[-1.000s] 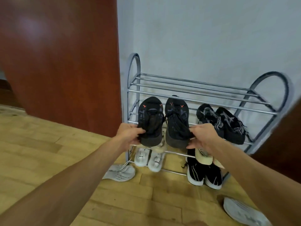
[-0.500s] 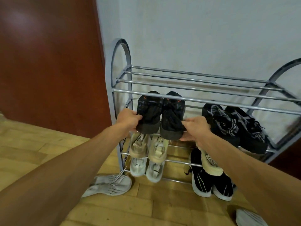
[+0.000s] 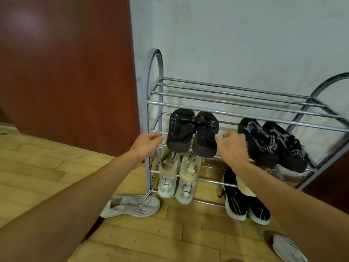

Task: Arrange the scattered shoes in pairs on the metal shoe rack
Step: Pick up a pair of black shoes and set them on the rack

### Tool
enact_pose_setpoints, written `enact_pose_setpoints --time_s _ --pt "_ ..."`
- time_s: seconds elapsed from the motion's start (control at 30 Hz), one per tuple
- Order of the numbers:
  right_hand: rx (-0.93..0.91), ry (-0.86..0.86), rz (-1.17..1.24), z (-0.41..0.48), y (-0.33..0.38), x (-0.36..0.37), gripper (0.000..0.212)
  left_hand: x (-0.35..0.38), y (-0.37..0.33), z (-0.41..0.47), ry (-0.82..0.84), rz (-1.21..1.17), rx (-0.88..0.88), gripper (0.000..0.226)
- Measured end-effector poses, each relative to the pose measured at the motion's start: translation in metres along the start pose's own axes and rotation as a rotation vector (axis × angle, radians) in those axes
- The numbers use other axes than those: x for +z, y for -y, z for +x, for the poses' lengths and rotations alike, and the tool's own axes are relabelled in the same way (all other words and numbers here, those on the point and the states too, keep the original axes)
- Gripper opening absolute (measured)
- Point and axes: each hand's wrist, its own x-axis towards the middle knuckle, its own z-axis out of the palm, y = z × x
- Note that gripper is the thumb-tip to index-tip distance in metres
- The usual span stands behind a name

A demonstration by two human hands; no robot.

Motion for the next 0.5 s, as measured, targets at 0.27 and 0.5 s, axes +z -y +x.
enact_pose_setpoints --time_s 0.27,0.5 --pt "-0.643 0.235 -0.558 -0.077 0.045 0.043 0.039 -0.086 0.056 -0.063 -0.001 0.012 -0.071 0.031" --pt "-0.722 0.822 -0.703 -0.151 0.083 0.153 0.041 -0.149 0.185 -0.098 0.023 0.172 -0.338 0.042"
